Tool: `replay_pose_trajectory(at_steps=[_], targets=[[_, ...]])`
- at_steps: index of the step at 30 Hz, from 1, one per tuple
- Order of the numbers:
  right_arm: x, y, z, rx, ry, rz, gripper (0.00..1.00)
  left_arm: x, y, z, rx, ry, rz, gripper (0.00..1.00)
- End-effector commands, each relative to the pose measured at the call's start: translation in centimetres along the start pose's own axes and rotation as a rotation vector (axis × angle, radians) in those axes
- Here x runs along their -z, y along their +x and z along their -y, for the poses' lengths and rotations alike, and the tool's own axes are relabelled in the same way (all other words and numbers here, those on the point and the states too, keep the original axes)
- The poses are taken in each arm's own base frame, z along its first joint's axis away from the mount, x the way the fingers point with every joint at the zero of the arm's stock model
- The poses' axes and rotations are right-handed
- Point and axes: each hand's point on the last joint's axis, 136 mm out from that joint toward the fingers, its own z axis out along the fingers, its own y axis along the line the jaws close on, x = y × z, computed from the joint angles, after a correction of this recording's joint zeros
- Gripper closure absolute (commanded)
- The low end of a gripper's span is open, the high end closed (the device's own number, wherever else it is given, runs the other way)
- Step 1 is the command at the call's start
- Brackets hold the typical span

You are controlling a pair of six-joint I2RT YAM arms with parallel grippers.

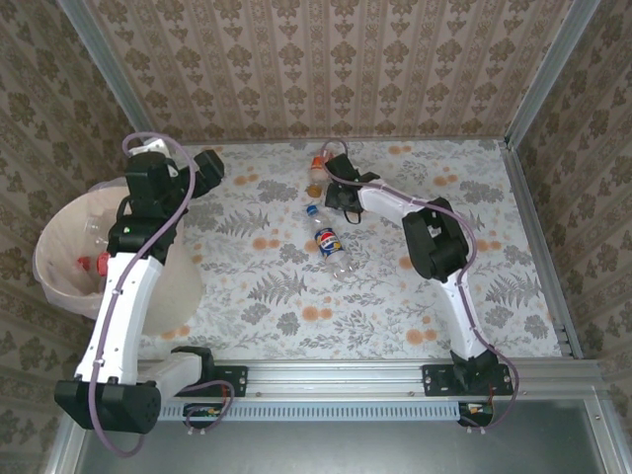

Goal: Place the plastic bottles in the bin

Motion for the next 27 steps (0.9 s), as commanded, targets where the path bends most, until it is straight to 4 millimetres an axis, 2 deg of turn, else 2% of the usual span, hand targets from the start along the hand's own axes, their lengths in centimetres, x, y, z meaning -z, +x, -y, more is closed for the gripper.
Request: replay_pose_trajectory(at_steps=[1,2,5,8,13,18,22,27], targets=[[4.0,-3.1,0.9,0.042,-0.03,0.138,0.56,-0.1,-0.3,1.6,-0.023,0.066,-0.016,0.0],[4.6,-3.2,1.2,0.059,-0.039,0.157,0.57,-0.2,-0.2,1.8,-0.02,0.069,-0.022,0.0],[8.0,-3.6,1.6,0.114,-0.096,0.224,0.56,-0.6,0.1,2.7,-0.018,0.093,-0.026,0.0],[11.0,-3.1,1.6,0.169,-0.171,0.262,0.56,-1.5,0.9,4.4,-0.041,0.148,-0.047,0.0],[15.7,-2.4,0.4,0.204,-0.34,0.341,0.56,-3.2,3.0,9.0,-0.081,0.307,-0.131,0.0],[19.9,-1.9,-2.3,0.24,-0.567,0.426,0.56,-4.5,5.1,14.0,-0.023,0.51,-0.201,0.0],[22.1,-1.2,-4.0,0.276,-0.692,0.459,0.56,-5.0,6.5,17.7,0.042,0.691,-0.272,0.0],[23.9,-0.9,-5.6,0.29,-0.79,0.494,0.55,-6.1,9.3,20.4,0.046,0.756,-0.34,0.0]])
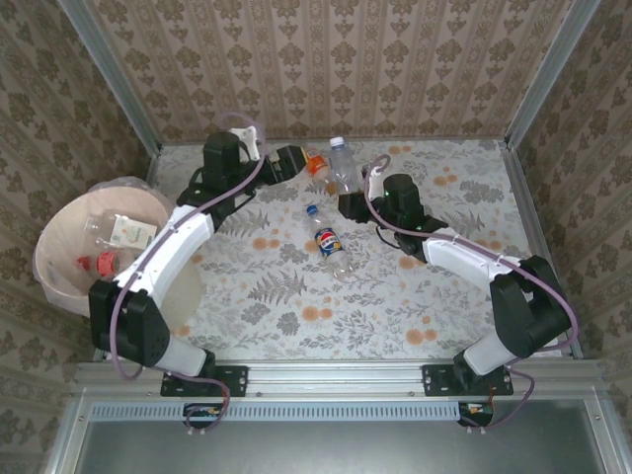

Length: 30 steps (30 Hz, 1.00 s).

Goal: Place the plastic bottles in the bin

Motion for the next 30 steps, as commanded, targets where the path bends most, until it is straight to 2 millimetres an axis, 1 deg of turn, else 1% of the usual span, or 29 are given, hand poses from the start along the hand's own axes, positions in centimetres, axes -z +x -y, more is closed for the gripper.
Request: replay_pose_trajectory(at_steps=[1,2,3,5,7,10,13,16,19,21,23,27,30], targets=[[1.1,-2.8,-3.6,0.038,-0.149,0.1,0.54,-1.1,-0.6,3.8,-0.016,0.148,0.0,0.0],[1.1,-2.8,-4.1,0.043,-0.169,0.099,0.54,-1.8,0.4,4.8,-0.026,0.17,-0.026,0.0],[1.1,-2.8,-4.6,0.05,-0.186,0.099,0.54,-2.2,0.8,5.1,-0.029,0.176,-0.042,0.0],[1.1,-2.8,-5.4,0.06,-0.215,0.101,0.53,-3.2,1.3,5.0,-0.029,0.156,-0.069,0.0],[1.0,-3.0,-5.8,0.059,-0.227,0.104,0.52,-4.0,1.7,4.9,-0.031,0.14,-0.076,0.0],[1.0,-2.9,-6.8,0.068,-0.264,0.093,0.52,-4.8,1.9,5.5,-0.041,0.158,-0.078,0.0],[1.3,-2.5,-7.9,0.09,-0.319,0.074,0.51,-5.3,1.9,5.1,-0.038,0.134,-0.077,0.02],[1.7,-2.1,-8.6,0.105,-0.35,0.061,0.5,-5.4,1.8,4.2,-0.028,0.089,-0.057,0.12],[2.1,-2.1,-8.9,0.111,-0.368,0.063,0.48,-5.5,1.9,3.7,-0.023,0.067,-0.06,0.27],[2.2,-2.0,-9.0,0.117,-0.373,0.062,0.44,-5.4,1.9,3.6,-0.024,0.057,-0.058,0.35],[2.3,-2.1,-9.0,0.122,-0.37,0.062,0.36,-5.2,1.7,3.7,-0.029,0.054,-0.055,0.38],[2.6,-2.3,-8.9,0.144,-0.359,0.071,0.2,-4.7,1.4,3.6,-0.047,0.032,-0.046,0.4],[3.1,-2.7,-8.6,0.17,-0.337,0.087,0.14,-3.9,1.0,2.9,-0.061,-0.019,-0.034,0.4]])
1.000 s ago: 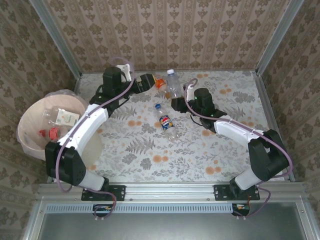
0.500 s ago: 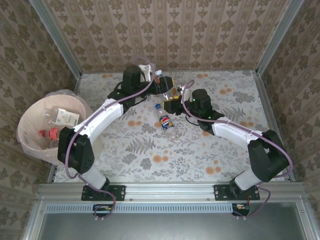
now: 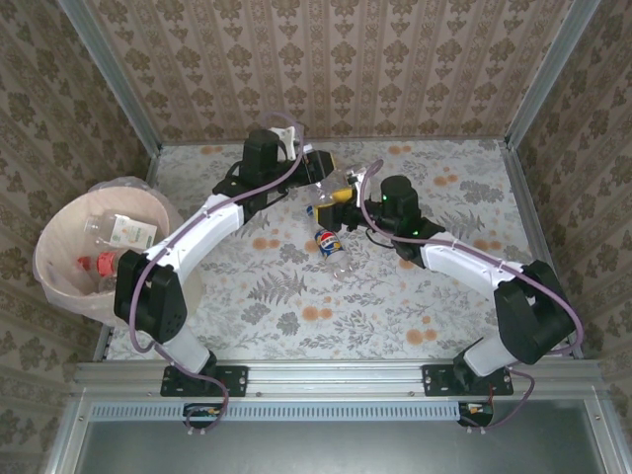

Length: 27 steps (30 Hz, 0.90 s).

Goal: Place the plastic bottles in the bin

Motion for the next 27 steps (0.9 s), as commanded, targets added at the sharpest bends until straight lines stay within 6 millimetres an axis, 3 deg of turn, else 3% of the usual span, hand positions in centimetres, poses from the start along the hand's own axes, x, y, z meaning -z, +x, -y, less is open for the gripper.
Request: replay_pose_trajectory(at_steps=[1,6,9,14,21,27], targets=[[1.2,-1.8,-0.9,0.073,-0.004,0.05,0.12,2.1,-1.8,0.7,-0.052,-0.041,0.051,0.4],[2.2,-1.8,0.4,0.102,0.063,0.056,0.07,4.6,-2.8,-0.2,-0.07,-0.112,0.1,0.44],[3.7,-3.2,0.9,0.115,0.121,0.114,0.04,6.3,-3.4,-0.7,-0.073,-0.156,0.13,0.46],[5.0,-3.6,4.6,0.082,0.32,0.162,0.0,10.4,-4.4,-0.7,-0.097,-0.238,0.188,0.48],[6.9,-3.1,10.3,-0.045,0.563,0.195,0.0,19.8,-5.7,-0.9,-0.149,-0.471,0.314,0.48],[7.1,-2.9,11.4,-0.096,0.573,0.201,0.0,30.6,-7.1,-2.9,-0.147,-0.756,0.489,0.48]])
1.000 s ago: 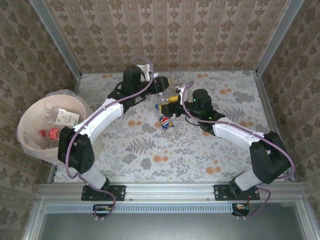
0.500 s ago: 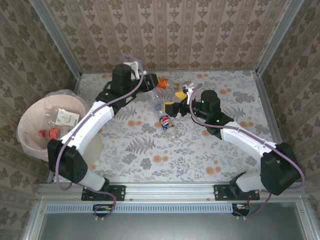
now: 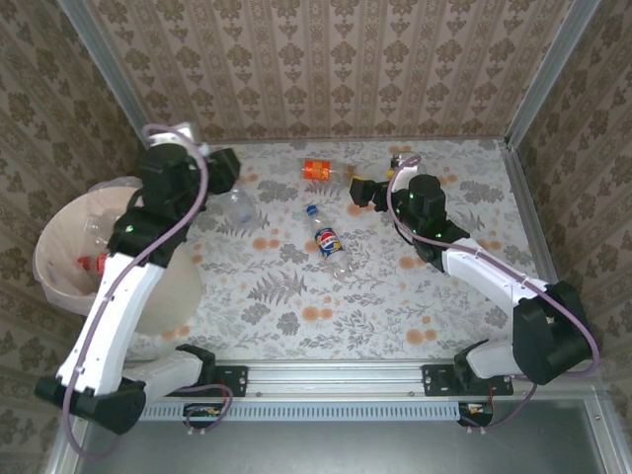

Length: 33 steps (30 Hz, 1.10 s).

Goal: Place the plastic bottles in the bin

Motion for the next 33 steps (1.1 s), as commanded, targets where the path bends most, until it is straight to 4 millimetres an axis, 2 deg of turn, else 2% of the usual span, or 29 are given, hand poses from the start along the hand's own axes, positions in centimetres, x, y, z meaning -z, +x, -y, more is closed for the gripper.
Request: replay_pose_trajectory(at_steps=[1,3,6,13,20,23,26,27,28,30,33], targets=[[-0.2,0.7,0.9,-0.04,0.04,-0.012,0.0,4.7,-2.4,-5.0,-0.059,-0.231,0.094,0.48],[-0.9,1.7,1.3,-0.039,0.046,-0.038,0.0,6.7,-3.6,-7.1,-0.059,-0.33,0.15,0.49],[-1.0,1.9,1.3,-0.039,0.044,-0.047,0.0,9.2,-4.8,-9.4,-0.059,-0.428,0.205,0.49],[-1.1,2.3,1.4,-0.038,0.046,-0.064,0.0,14.0,-5.6,-14.6,-0.079,-0.753,0.244,0.48],[-1.0,2.0,1.1,-0.008,0.04,-0.083,0.0,15.0,-4.3,-18.5,-0.019,-0.929,0.209,0.48],[-1.1,1.5,0.8,0.01,0.029,-0.089,0.0,15.3,-2.8,-20.5,0.057,-0.987,0.185,0.49],[-1.2,1.2,0.4,0.031,0.019,-0.1,0.0,14.0,-0.5,-22.2,0.187,-0.96,0.137,0.49],[-1.2,1.0,0.3,0.036,0.016,-0.103,0.0,13.9,0.4,-22.8,0.228,-0.966,0.117,0.47],[-1.3,0.8,0.2,0.039,0.014,-0.102,0.0,14.2,1.2,-23.5,0.267,-0.995,0.104,0.38],[-1.4,0.8,0.2,0.04,0.012,-0.103,0.0,15.6,1.8,-24.1,0.305,-1.06,0.114,0.1],[-1.5,0.8,0.0,0.029,0.006,-0.109,0.0,17.7,0.8,-23.9,0.297,-1.114,0.169,0.03]])
